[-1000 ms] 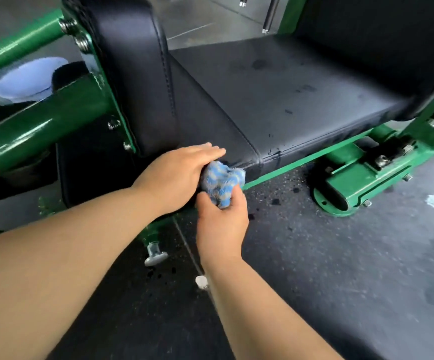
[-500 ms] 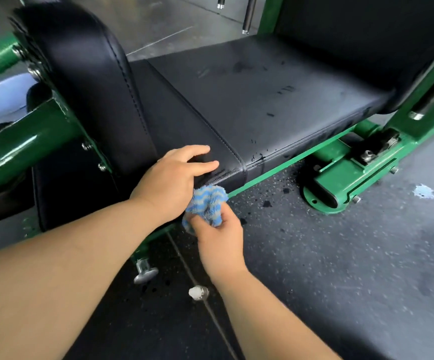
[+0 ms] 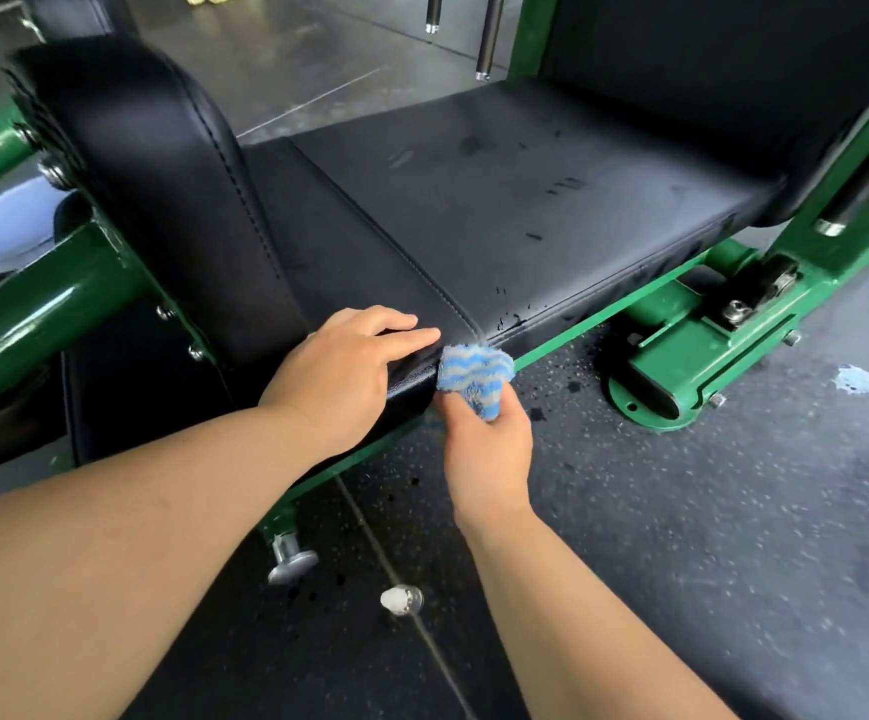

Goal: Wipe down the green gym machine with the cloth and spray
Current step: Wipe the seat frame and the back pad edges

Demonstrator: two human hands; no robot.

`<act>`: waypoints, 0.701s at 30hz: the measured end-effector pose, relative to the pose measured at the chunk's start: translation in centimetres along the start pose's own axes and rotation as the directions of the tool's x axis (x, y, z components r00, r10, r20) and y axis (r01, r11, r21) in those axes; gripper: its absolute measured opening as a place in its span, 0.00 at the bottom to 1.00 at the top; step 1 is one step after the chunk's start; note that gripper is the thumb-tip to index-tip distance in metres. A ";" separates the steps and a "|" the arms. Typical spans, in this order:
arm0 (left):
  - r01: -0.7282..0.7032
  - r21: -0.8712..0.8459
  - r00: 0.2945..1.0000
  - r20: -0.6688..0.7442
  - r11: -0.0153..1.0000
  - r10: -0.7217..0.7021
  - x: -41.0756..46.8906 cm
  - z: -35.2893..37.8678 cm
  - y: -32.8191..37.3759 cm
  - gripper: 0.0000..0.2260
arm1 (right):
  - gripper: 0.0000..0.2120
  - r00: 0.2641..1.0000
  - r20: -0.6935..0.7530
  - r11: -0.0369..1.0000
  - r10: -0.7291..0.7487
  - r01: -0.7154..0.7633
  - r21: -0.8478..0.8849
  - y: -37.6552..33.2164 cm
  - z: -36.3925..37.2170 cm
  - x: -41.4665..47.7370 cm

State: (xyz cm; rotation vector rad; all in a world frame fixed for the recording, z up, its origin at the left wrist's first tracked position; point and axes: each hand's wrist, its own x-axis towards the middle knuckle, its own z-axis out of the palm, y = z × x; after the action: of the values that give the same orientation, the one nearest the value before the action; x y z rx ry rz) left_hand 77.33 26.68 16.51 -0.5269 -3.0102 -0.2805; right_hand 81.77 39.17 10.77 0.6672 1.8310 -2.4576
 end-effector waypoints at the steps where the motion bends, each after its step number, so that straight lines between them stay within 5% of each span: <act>1: 0.007 0.003 1.000 -0.008 1.000 -0.007 0.0 -0.2 -0.1 0.28 | 0.08 0.999 -0.027 1.000 -0.026 0.026 0.008 -0.3 -0.4 1.2; 5: 0.001 0.105 1.000 0.012 0.994 -0.002 0.9 -0.4 1.5 0.30 | 0.08 0.960 -0.278 0.995 0.022 0.005 0.096 -1.2 -2.8 6.7; 10: -0.043 0.170 0.999 0.036 0.984 0.038 5.7 0.4 2.2 0.33 | 0.04 0.982 -0.164 0.989 0.089 -0.069 0.129 -2.3 -0.4 3.2; 13: -0.131 0.066 0.986 0.117 0.989 0.123 9.6 2.0 3.0 0.29 | 0.09 0.995 -0.086 0.993 0.050 -0.041 0.107 -1.4 -1.4 3.5; 17: -0.098 -0.094 0.993 0.050 0.991 0.103 12.3 4.1 4.7 0.26 | 0.06 0.928 -0.370 0.998 -0.032 0.009 -0.065 -3.2 -4.0 9.6; 21: -0.092 -0.134 0.996 -0.015 0.987 0.091 12.3 4.5 4.3 0.23 | 0.09 0.932 -0.340 0.987 0.124 -0.152 -0.059 -4.3 -4.0 8.9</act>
State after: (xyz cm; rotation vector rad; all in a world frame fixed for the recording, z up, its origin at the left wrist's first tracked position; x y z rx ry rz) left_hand 67.06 35.63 14.07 -0.6703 -2.9621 -0.4813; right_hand 73.85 46.37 10.84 1.2292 1.8988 -2.2734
